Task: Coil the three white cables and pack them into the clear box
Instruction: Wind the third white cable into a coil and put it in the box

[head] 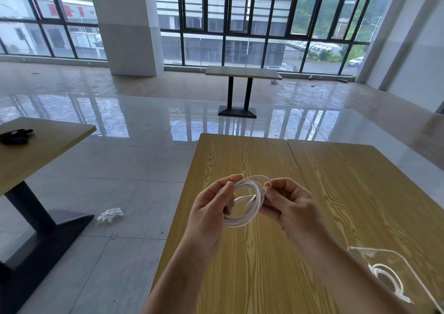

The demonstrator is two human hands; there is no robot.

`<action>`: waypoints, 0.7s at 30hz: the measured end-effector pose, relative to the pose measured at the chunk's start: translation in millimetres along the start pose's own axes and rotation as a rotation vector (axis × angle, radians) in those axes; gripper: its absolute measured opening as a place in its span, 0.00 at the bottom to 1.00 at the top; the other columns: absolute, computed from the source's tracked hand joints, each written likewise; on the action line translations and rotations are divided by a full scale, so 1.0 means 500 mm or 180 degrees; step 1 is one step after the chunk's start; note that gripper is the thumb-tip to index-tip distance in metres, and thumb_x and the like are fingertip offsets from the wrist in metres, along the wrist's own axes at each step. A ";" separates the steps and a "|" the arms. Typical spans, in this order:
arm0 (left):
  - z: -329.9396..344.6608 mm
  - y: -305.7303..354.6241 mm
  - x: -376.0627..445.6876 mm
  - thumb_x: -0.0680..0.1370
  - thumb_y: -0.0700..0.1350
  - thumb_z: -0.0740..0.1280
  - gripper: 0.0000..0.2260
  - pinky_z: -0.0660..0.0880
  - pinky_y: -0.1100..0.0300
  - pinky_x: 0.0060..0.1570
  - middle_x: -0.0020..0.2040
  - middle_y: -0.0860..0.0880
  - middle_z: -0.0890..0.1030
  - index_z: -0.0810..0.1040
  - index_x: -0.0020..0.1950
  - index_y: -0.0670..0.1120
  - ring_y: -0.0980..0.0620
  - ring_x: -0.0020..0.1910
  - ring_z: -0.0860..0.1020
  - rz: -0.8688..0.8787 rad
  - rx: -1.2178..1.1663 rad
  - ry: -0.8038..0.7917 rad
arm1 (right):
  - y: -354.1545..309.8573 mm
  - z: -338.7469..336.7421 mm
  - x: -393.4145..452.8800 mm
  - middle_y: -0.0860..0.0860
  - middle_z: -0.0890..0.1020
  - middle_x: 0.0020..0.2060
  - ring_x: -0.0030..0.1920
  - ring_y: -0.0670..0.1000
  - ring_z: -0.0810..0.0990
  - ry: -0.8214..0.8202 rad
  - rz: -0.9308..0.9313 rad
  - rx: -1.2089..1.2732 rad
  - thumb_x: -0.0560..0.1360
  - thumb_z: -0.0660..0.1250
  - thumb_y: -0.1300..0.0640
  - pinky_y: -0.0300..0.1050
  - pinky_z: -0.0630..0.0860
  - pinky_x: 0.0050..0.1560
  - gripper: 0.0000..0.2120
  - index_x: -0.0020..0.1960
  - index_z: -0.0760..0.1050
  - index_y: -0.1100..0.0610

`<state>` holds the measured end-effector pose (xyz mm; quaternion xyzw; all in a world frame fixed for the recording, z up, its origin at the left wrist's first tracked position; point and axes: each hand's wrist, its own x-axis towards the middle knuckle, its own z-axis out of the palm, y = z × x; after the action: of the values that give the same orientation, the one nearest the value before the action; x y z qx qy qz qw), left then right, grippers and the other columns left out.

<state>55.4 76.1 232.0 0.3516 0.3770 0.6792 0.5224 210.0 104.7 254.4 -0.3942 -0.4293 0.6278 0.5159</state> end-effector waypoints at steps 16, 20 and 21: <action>0.001 -0.011 -0.004 0.77 0.44 0.65 0.11 0.73 0.59 0.37 0.33 0.49 0.75 0.85 0.53 0.44 0.51 0.34 0.73 -0.0290 -0.0307 -0.0432 | 0.017 0.019 0.010 0.60 0.81 0.31 0.27 0.55 0.82 -0.0514 0.1118 0.1022 0.76 0.59 0.74 0.47 0.82 0.30 0.11 0.52 0.73 0.62; -0.001 -0.008 -0.007 0.76 0.44 0.65 0.11 0.75 0.61 0.37 0.33 0.50 0.78 0.86 0.50 0.45 0.53 0.33 0.75 -0.0221 -0.0158 -0.0334 | 0.020 0.026 0.008 0.61 0.81 0.31 0.27 0.55 0.82 -0.0404 0.1140 0.1080 0.77 0.59 0.75 0.46 0.82 0.29 0.10 0.51 0.72 0.62; -0.004 -0.008 -0.007 0.77 0.44 0.65 0.10 0.74 0.62 0.37 0.33 0.51 0.78 0.87 0.49 0.47 0.54 0.33 0.74 -0.0169 -0.0005 -0.0254 | 0.021 0.027 0.009 0.62 0.81 0.32 0.28 0.55 0.82 -0.0336 0.1112 0.1106 0.77 0.60 0.74 0.46 0.82 0.29 0.09 0.51 0.72 0.62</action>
<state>56.4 73.3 227.1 0.3680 0.3646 0.6508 0.5552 193.7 106.2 248.7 -0.3345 -0.2667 0.7916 0.4364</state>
